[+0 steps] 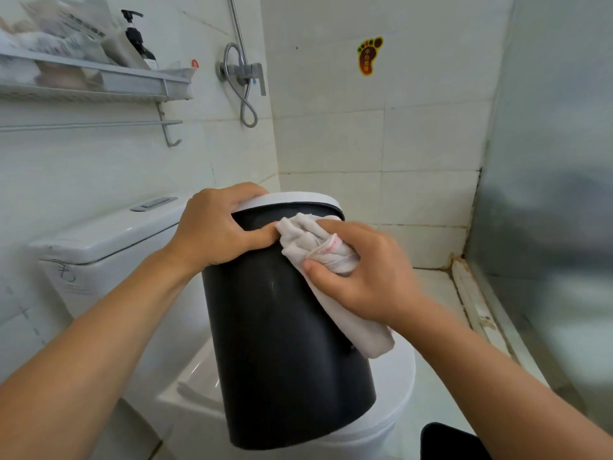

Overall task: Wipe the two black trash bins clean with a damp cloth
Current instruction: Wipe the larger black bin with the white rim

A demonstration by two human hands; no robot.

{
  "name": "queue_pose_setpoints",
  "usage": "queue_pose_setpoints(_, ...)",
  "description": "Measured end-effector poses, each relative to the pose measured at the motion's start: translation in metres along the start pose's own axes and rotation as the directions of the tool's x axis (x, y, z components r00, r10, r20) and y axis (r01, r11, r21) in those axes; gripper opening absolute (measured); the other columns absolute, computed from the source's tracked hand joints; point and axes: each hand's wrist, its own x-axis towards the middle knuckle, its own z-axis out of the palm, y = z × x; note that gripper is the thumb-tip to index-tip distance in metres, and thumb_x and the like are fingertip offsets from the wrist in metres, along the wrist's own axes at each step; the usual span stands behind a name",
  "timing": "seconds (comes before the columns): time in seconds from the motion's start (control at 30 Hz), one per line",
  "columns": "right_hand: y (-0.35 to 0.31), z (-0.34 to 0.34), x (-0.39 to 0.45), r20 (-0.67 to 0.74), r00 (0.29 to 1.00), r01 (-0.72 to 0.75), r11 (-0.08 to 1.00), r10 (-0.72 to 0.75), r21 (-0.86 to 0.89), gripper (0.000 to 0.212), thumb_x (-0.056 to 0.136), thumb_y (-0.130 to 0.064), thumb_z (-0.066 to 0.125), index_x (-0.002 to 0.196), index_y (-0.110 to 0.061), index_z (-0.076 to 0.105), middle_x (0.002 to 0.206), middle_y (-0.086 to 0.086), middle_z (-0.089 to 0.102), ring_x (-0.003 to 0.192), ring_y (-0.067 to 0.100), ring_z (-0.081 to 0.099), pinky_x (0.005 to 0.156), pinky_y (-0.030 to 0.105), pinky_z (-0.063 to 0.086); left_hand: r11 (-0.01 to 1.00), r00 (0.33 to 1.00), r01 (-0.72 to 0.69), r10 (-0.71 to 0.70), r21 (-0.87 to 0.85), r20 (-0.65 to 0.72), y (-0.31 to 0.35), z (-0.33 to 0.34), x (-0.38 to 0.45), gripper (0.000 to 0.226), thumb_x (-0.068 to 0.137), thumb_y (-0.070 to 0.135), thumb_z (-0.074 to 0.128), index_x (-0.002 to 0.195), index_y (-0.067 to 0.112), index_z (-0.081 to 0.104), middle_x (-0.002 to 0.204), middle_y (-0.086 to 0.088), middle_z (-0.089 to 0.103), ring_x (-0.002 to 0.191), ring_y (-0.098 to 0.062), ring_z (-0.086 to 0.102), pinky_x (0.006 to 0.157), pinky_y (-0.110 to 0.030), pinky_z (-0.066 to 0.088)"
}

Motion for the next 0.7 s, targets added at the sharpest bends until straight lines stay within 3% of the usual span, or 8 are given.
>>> queue_pose_setpoints(0.07, 0.012, -0.004, 0.005, -0.006, 0.993, -0.114, 0.993, 0.115, 0.043, 0.037, 0.081, -0.06, 0.067, 0.114, -0.044, 0.068, 0.093, -0.018, 0.073, 0.088, 0.005, 0.068, 0.077, 0.036, 0.057, 0.999, 1.0, 0.021, -0.021, -0.042, -0.006, 0.001, -0.001, -0.002, 0.037, 0.065, 0.069, 0.07, 0.093, 0.044, 0.07, 0.088, 0.021, 0.072, 0.084, -0.006, 0.069, 0.071, -0.02, 0.049)
queue_pose_setpoints(0.17, 0.034, -0.012, 0.008, -0.011, 0.947, -0.316, 0.941, 0.32, 0.118, 0.016, 0.083, -0.056, 0.071, 0.093, -0.042, 0.069, 0.081, -0.018, 0.073, 0.077, 0.005, 0.069, 0.074, 0.039, 0.058, 0.997, 1.0, 0.028, -0.028, -0.078, -0.004, 0.002, 0.0, -0.003, 0.036, 0.064, 0.067, 0.072, 0.091, 0.044, 0.07, 0.088, 0.021, 0.073, 0.083, -0.008, 0.07, 0.074, -0.025, 0.054)
queue_pose_setpoints(0.23, 0.037, -0.014, 0.006, -0.021, 0.925, -0.374, 0.918, 0.38, 0.132, 0.016, 0.084, -0.055, 0.071, 0.088, -0.04, 0.068, 0.078, -0.017, 0.073, 0.074, 0.008, 0.069, 0.073, 0.042, 0.059, 0.998, 1.0, 0.019, -0.02, -0.058, -0.007, 0.003, 0.002, -0.001, 0.035, 0.064, 0.069, 0.071, 0.09, 0.045, 0.069, 0.085, 0.02, 0.072, 0.082, -0.007, 0.069, 0.074, -0.025, 0.053)
queue_pose_setpoints(0.3, 0.022, -0.013, 0.006, -0.039, 0.933, -0.352, 0.928, 0.359, 0.121, 0.019, 0.083, -0.054, 0.072, 0.094, -0.039, 0.07, 0.082, -0.016, 0.074, 0.077, 0.009, 0.07, 0.074, 0.043, 0.059, 0.999, 1.0, 0.027, -0.028, -0.035, -0.015, 0.003, 0.005, 0.002, 0.037, 0.063, 0.07, 0.07, 0.09, 0.044, 0.068, 0.083, 0.018, 0.071, 0.08, -0.006, 0.068, 0.074, -0.024, 0.052)
queue_pose_setpoints(0.47, -0.016, -0.001, 0.005, -0.036, 0.998, -0.052, 0.999, 0.053, 0.008, 0.024, 0.083, -0.05, 0.074, 0.103, -0.036, 0.07, 0.084, -0.015, 0.07, 0.078, 0.008, 0.066, 0.064, 0.034, 0.054, 0.999, 0.999, -0.037, 0.036, -0.02, -0.027, 0.005, 0.005, 0.002, 0.035, 0.067, 0.064, 0.066, 0.094, 0.041, 0.07, 0.081, 0.012, 0.073, 0.077, -0.011, 0.068, 0.071, -0.03, 0.054)
queue_pose_setpoints(0.57, 0.006, -0.008, 0.008, -0.052, 0.978, -0.201, 0.979, 0.203, 0.044, 0.025, 0.084, -0.051, 0.073, 0.106, -0.041, 0.07, 0.086, -0.018, 0.074, 0.08, 0.004, 0.069, 0.071, 0.036, 0.058, 0.999, 1.0, -0.002, 0.0, -0.044, -0.027, 0.005, 0.003, 0.001, 0.036, 0.065, 0.067, 0.07, 0.092, 0.043, 0.069, 0.081, 0.013, 0.073, 0.077, -0.011, 0.069, 0.071, -0.03, 0.055)
queue_pose_setpoints(0.7, 0.036, -0.016, 0.008, -0.062, 0.918, -0.391, 0.92, 0.392, 0.021, 0.018, 0.084, -0.052, 0.071, 0.092, -0.036, 0.07, 0.078, -0.014, 0.073, 0.075, 0.009, 0.069, 0.071, 0.043, 0.059, 0.999, 0.999, 0.04, -0.041, -0.03, -0.015, 0.005, 0.006, 0.002, 0.045, 0.063, 0.07, 0.07, 0.094, 0.039, 0.071, 0.083, 0.014, 0.073, 0.08, -0.01, 0.069, 0.077, -0.032, 0.057)
